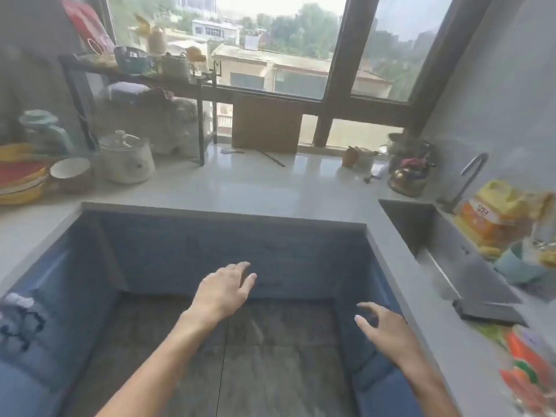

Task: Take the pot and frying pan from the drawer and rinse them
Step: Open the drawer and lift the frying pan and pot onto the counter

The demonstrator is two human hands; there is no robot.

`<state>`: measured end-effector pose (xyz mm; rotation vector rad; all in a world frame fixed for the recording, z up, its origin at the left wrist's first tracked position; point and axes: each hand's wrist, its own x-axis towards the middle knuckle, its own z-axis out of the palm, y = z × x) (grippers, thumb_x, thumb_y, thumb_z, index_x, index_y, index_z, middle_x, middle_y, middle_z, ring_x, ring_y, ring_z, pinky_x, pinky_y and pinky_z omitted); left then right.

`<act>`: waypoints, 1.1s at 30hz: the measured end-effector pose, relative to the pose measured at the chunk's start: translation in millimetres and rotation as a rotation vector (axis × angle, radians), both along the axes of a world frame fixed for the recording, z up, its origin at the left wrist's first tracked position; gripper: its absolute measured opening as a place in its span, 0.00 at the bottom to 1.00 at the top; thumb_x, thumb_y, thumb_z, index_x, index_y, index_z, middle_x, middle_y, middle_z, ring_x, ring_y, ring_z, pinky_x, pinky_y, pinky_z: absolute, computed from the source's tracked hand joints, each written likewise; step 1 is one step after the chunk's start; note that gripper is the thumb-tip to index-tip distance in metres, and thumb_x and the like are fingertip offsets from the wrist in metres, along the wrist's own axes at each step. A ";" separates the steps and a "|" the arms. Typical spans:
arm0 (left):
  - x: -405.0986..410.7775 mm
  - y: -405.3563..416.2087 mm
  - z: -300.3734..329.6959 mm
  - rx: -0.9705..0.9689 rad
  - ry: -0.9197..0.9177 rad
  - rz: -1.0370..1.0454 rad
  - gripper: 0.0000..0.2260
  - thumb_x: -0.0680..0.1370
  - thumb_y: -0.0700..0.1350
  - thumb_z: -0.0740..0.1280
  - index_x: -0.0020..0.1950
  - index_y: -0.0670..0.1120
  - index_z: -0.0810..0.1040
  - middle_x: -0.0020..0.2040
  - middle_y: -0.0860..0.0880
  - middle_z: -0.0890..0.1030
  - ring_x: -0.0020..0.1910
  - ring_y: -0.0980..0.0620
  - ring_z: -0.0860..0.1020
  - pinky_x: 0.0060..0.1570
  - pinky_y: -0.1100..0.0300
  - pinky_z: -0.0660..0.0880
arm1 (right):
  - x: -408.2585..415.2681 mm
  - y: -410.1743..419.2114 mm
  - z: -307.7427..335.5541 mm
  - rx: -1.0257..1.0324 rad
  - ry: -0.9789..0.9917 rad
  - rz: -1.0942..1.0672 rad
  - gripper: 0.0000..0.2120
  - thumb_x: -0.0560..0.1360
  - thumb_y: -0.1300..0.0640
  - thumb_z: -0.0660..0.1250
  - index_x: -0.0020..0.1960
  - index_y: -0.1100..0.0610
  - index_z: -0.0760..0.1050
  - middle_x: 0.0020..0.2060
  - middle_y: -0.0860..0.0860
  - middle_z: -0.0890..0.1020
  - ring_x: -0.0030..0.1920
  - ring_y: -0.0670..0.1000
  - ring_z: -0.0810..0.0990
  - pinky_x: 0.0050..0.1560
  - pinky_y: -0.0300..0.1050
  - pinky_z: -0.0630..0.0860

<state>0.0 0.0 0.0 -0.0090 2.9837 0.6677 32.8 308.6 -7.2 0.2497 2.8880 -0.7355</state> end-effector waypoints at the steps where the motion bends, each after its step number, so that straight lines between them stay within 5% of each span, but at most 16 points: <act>1: -25.8 8.4 -13.7 0.026 -0.038 -0.016 0.21 0.81 0.57 0.53 0.72 0.53 0.64 0.67 0.53 0.74 0.66 0.51 0.72 0.61 0.54 0.68 | -28.0 3.2 -19.7 -0.043 -0.024 0.005 0.14 0.74 0.49 0.66 0.60 0.46 0.76 0.56 0.45 0.81 0.59 0.47 0.78 0.58 0.42 0.72; 5: -176.5 38.8 -111.0 0.261 -0.218 0.064 0.17 0.79 0.57 0.57 0.67 0.57 0.69 0.60 0.56 0.78 0.61 0.54 0.75 0.59 0.55 0.70 | -182.1 11.8 -126.0 -0.269 -0.179 0.042 0.09 0.75 0.54 0.66 0.49 0.39 0.74 0.48 0.44 0.82 0.53 0.45 0.81 0.52 0.37 0.71; 9: -305.3 48.6 -205.8 0.369 -0.350 0.126 0.17 0.79 0.57 0.59 0.67 0.59 0.69 0.58 0.54 0.80 0.59 0.49 0.77 0.62 0.51 0.71 | -310.4 -10.4 -224.8 -0.430 -0.244 0.010 0.08 0.77 0.55 0.64 0.53 0.44 0.75 0.49 0.46 0.82 0.54 0.46 0.80 0.46 0.28 0.69; 13: -405.4 58.1 -293.8 0.241 -0.385 0.012 0.21 0.80 0.55 0.58 0.72 0.56 0.64 0.63 0.49 0.77 0.62 0.47 0.75 0.60 0.54 0.70 | -420.4 -43.9 -299.2 -0.481 -0.295 0.018 0.15 0.77 0.53 0.63 0.64 0.49 0.71 0.52 0.47 0.81 0.53 0.48 0.79 0.44 0.36 0.69; 16: -461.7 70.2 -360.5 0.052 -0.420 -0.110 0.24 0.80 0.54 0.57 0.76 0.54 0.57 0.72 0.47 0.69 0.69 0.45 0.69 0.62 0.53 0.68 | -488.3 -60.7 -356.1 -0.341 -0.302 0.131 0.24 0.77 0.53 0.62 0.71 0.50 0.63 0.59 0.52 0.78 0.61 0.54 0.75 0.51 0.40 0.67; 20: -493.8 77.2 -412.2 -0.037 -0.441 -0.131 0.23 0.80 0.55 0.58 0.74 0.51 0.62 0.71 0.44 0.70 0.69 0.43 0.69 0.62 0.51 0.67 | -531.5 -75.1 -404.3 -0.168 -0.421 0.294 0.26 0.79 0.52 0.59 0.75 0.55 0.58 0.73 0.54 0.65 0.71 0.56 0.66 0.66 0.44 0.63; 23: -506.9 68.1 -427.1 -0.036 -0.335 -0.081 0.13 0.78 0.53 0.60 0.60 0.50 0.75 0.60 0.45 0.79 0.61 0.43 0.76 0.53 0.54 0.72 | -543.3 -80.6 -415.8 -0.094 -0.321 0.329 0.20 0.77 0.58 0.60 0.69 0.57 0.68 0.66 0.58 0.75 0.66 0.58 0.72 0.63 0.47 0.67; 33: -480.3 62.0 -432.9 0.146 -0.258 -0.091 0.15 0.78 0.57 0.61 0.59 0.50 0.77 0.55 0.45 0.82 0.55 0.44 0.78 0.46 0.55 0.71 | -520.3 -89.5 -409.3 -0.143 -0.227 0.160 0.18 0.74 0.64 0.60 0.61 0.57 0.78 0.58 0.58 0.81 0.62 0.57 0.77 0.61 0.44 0.68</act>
